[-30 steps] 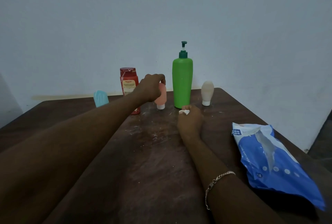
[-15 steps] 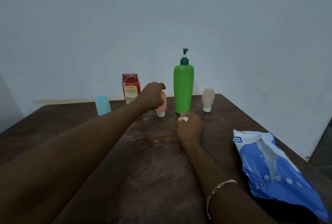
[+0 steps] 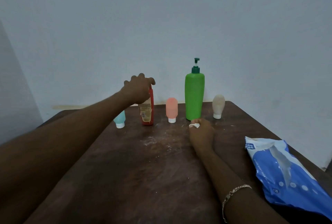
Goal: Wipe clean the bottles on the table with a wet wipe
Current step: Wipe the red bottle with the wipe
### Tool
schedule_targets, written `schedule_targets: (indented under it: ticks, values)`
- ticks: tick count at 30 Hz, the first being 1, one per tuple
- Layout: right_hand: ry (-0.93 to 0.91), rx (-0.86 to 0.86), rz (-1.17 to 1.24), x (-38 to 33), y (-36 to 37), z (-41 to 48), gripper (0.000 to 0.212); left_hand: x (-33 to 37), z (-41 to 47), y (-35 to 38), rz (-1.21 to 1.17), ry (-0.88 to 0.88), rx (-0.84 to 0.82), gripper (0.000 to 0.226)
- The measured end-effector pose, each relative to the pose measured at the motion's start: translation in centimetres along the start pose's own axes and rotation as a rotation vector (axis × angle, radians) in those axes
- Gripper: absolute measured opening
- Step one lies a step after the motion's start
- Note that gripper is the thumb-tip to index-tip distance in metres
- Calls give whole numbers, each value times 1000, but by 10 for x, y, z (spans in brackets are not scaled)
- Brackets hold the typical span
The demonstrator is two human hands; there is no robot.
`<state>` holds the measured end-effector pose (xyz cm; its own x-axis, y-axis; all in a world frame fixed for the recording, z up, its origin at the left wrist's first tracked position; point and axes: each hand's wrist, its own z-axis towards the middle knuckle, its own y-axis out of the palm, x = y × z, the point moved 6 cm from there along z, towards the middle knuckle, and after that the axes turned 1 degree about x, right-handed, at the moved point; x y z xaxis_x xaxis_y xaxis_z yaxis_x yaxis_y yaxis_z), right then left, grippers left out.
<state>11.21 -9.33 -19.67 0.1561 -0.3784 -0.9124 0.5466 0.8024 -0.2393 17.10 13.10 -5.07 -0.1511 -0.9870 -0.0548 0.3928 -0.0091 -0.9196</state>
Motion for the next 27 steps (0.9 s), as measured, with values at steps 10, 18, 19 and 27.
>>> schedule_targets:
  ticks: [10, 18, 19, 27]
  values:
    - [-28, -2, 32, -5, -3, -4, 17, -28, -33, -19, -259, -16, 123, 23]
    - [-144, -59, 20, -13, 1, -6, 12, -50, -97, 11, -794, -326, 127, 15]
    - [-144, -58, 17, -12, 2, -5, 12, -50, -106, 18, -846, -357, 119, 15]
    - [-134, -85, 47, -12, 3, -8, 14, -52, -154, 62, -1166, -590, -35, 22]
